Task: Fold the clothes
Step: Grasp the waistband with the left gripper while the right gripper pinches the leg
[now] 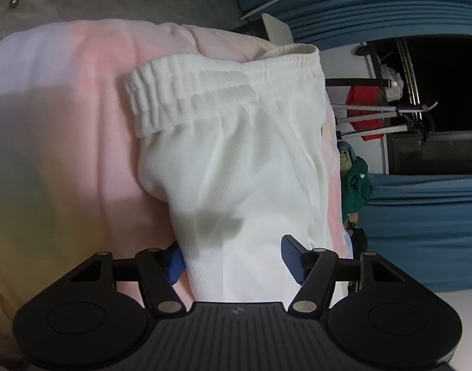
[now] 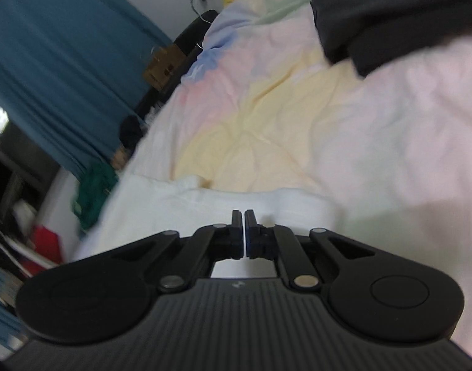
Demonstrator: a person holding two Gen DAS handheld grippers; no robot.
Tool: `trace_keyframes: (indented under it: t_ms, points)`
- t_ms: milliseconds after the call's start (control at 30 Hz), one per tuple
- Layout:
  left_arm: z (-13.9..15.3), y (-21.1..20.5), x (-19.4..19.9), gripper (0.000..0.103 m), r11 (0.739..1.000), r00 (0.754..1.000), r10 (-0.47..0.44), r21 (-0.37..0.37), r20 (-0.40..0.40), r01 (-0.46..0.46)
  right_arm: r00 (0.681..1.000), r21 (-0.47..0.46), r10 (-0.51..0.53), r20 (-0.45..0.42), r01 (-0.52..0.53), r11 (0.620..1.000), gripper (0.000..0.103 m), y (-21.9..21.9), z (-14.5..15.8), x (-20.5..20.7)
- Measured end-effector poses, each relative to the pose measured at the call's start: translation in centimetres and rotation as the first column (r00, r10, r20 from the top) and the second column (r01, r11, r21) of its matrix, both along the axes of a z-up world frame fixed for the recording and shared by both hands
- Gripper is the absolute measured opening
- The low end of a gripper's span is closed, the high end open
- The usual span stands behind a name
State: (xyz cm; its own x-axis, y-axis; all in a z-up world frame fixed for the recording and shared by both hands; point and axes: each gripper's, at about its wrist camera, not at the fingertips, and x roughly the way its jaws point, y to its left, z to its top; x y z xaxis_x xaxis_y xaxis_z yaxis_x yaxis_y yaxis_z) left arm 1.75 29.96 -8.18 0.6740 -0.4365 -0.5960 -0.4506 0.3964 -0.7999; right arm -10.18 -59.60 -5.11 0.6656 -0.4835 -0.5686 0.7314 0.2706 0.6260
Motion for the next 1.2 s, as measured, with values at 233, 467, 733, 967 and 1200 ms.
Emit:
trace_keyframes:
  t_ms: [233, 467, 733, 967, 1200]
  points:
    - [-0.7, -1.1, 0.8, 0.059, 0.999, 1.000, 0.008, 0.042, -0.015, -0.008, 0.989, 0.385, 0.073, 0.128, -0.118, 0.916, 0.032, 2.4, -1.3, -0.8]
    - [-0.9, -0.2, 0.8, 0.058, 0.999, 0.999, 0.030, 0.019, -0.024, -0.029, 0.974, 0.599, 0.123, 0.190, -0.214, 0.771, 0.039, 5.2, -3.9, 0.1]
    - [-1.7, 0.1, 1.3, 0.058, 0.998, 0.998, 0.067, -0.009, -0.018, -0.067, 0.954, 0.652, 0.128, 0.270, -0.279, 0.705, 0.040, 6.8, -4.7, 1.2]
    - [-2.1, 0.5, 2.3, 0.058, 0.995, 0.995, 0.092, -0.043, -0.024, -0.093, 0.964, 0.573, 0.061, 0.259, -0.205, 0.793, 0.040, 2.3, -5.9, 2.7]
    - [-2.2, 0.5, 2.6, 0.058, 0.994, 0.995, 0.096, -0.050, -0.020, -0.097, 0.976, 0.408, -0.066, 0.209, -0.025, 0.913, 0.039, 0.5, -4.6, -0.8]
